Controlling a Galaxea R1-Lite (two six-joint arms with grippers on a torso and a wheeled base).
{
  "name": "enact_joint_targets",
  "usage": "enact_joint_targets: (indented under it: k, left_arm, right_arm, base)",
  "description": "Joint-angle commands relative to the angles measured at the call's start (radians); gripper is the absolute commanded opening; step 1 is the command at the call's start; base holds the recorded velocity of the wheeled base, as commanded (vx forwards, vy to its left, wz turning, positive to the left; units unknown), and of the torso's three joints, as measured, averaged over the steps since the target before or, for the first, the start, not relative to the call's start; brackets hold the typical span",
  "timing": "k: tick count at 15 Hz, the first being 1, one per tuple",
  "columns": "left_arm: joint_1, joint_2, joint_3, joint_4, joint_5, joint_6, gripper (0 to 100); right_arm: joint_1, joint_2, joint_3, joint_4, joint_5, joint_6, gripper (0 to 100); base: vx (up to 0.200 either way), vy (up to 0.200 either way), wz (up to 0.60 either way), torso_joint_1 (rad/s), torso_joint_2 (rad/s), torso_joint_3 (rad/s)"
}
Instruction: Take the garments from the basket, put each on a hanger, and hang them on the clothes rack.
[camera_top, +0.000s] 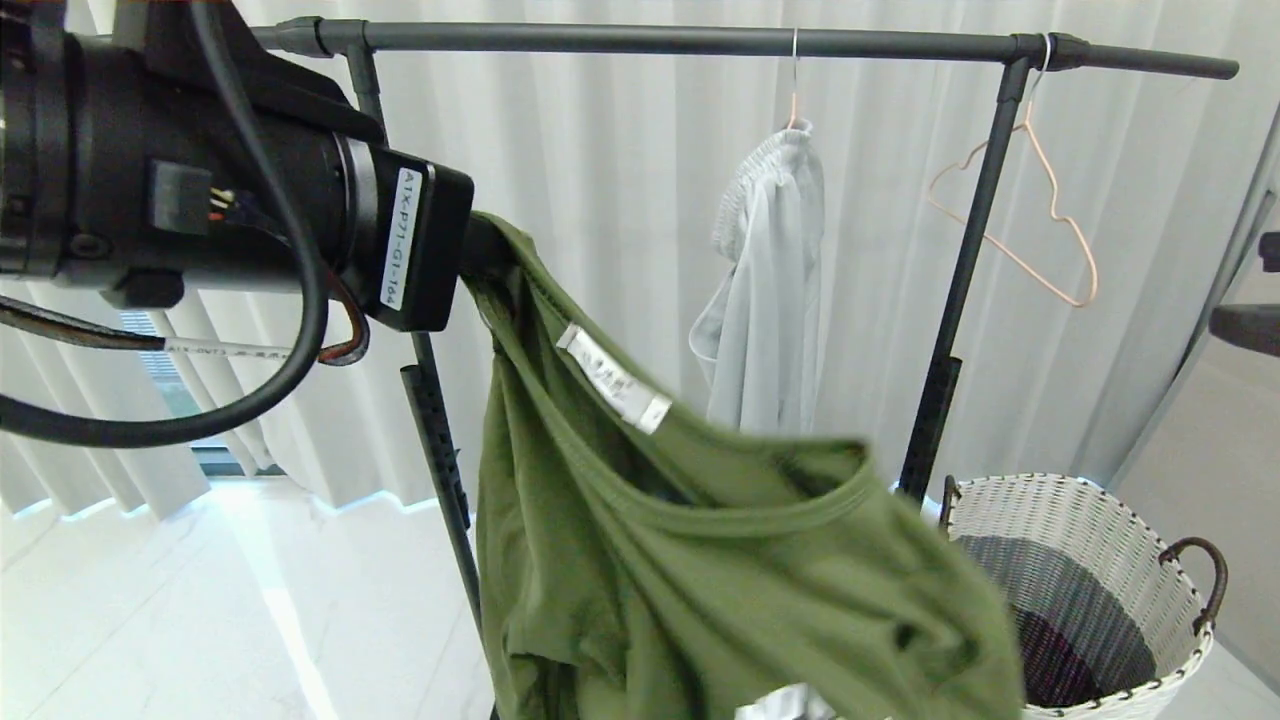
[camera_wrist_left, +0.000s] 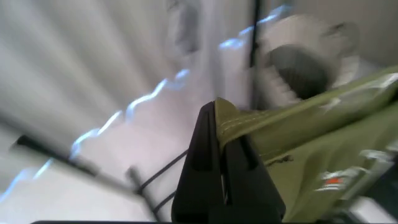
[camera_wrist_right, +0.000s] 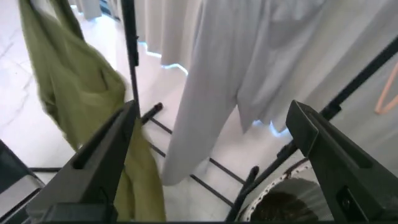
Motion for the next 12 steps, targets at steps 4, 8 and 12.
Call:
enact_joint_targets:
  k: [4,8,12]
  left_arm:
    - [0.016,-0.011,0.072,-0.031,0.024,0.002,0]
    - [0.073,-0.126,0.285,-0.033,0.074,0.006,0]
    - [0.180,-0.207,0.458,-0.102,0.074,0.006,0]
  right_arm:
    - [-0.104,-0.040,0.034,0.009,0.067,-0.008,100]
    - [-0.475,0.028,0.076,0.130,-0.087,-0.134,100]
    - [-0.623,0.029,0.157,0.073,-0.114,-0.289,100]
  base:
    - [0.000,0.000,0.00,0.000,0.00,0.000]
    - [0.000,0.000,0.00,0.000,0.00,0.000]
    - [0.000,0.000,0.00,0.000,0.00,0.000]
